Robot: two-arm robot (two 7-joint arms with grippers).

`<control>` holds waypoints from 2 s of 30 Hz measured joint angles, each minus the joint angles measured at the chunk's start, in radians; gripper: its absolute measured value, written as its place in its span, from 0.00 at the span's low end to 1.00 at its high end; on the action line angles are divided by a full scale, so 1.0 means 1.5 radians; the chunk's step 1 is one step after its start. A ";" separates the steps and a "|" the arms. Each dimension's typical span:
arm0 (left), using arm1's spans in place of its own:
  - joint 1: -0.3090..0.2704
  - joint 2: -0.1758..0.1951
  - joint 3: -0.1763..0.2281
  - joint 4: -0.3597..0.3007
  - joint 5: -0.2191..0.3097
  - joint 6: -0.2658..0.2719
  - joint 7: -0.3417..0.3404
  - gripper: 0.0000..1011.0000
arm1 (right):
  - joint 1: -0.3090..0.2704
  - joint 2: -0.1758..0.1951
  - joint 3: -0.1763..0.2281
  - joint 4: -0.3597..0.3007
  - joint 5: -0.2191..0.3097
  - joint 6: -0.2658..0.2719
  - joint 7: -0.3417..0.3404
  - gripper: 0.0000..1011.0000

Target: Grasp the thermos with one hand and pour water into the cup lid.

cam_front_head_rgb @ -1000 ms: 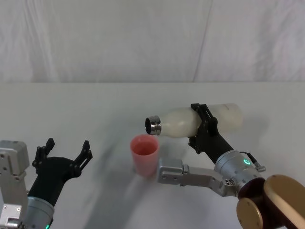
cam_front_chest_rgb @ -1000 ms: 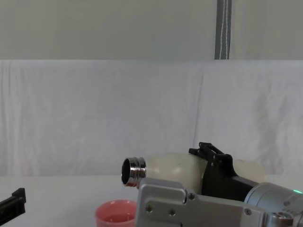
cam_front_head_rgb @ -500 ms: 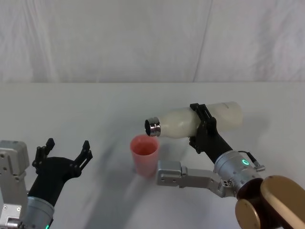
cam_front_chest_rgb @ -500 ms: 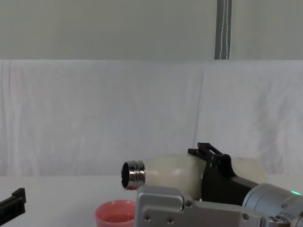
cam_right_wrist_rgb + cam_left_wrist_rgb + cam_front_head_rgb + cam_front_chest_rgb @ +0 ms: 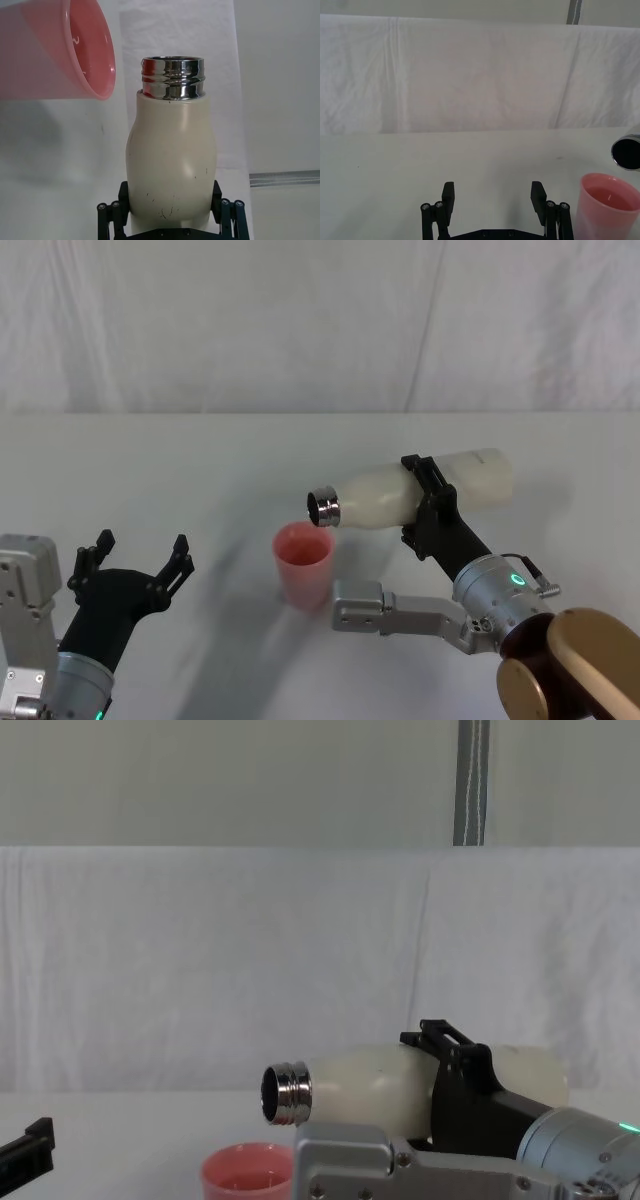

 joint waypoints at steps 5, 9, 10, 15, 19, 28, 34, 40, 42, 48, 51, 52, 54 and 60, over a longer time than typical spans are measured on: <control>0.000 0.000 0.000 0.000 0.000 0.000 0.000 0.99 | 0.002 0.002 -0.001 0.001 -0.004 0.000 -0.003 0.94; 0.000 0.000 0.000 0.000 0.000 0.000 0.000 0.99 | 0.004 0.003 -0.002 0.002 -0.008 0.000 -0.004 0.94; 0.000 0.000 0.000 0.000 0.000 0.000 0.000 0.99 | 0.005 0.003 -0.003 0.002 -0.008 0.000 -0.004 0.94; 0.000 0.000 0.000 0.000 0.000 0.000 0.000 0.99 | 0.008 0.006 -0.004 0.002 -0.010 -0.001 -0.004 0.94; 0.000 0.000 0.000 0.000 0.000 0.000 0.000 0.99 | 0.010 0.008 -0.005 0.002 -0.013 -0.001 -0.004 0.94; 0.000 0.000 0.000 0.000 0.000 0.000 0.000 0.99 | 0.017 0.014 -0.010 0.003 -0.022 -0.001 0.001 0.94; 0.000 0.000 0.000 0.000 0.000 0.000 0.000 0.99 | 0.020 0.017 -0.012 0.003 -0.024 -0.002 0.001 0.94; 0.000 0.000 0.000 0.000 0.000 0.000 0.000 0.99 | 0.023 0.020 -0.014 0.000 -0.026 -0.004 0.002 0.94; 0.000 0.000 0.000 0.000 0.000 0.000 0.000 0.99 | 0.024 0.020 -0.015 0.000 -0.026 -0.005 0.002 0.94; 0.000 0.000 0.000 0.000 0.000 0.000 0.000 0.99 | 0.026 0.021 -0.018 0.000 -0.027 -0.007 0.003 0.94; 0.000 0.000 0.000 0.000 0.000 0.000 0.000 0.99 | 0.027 0.021 -0.020 0.000 -0.029 -0.007 0.004 0.94; 0.000 0.000 0.000 0.000 0.000 0.000 0.000 0.99 | 0.028 0.021 -0.020 0.000 -0.029 -0.007 0.004 0.94; 0.000 0.000 0.000 0.000 0.000 0.000 0.000 0.99 | 0.028 0.022 -0.021 0.001 -0.030 -0.007 0.004 0.94; 0.000 0.000 0.000 0.000 0.000 0.000 0.000 0.99 | 0.029 0.022 -0.023 0.000 -0.032 -0.007 0.004 0.94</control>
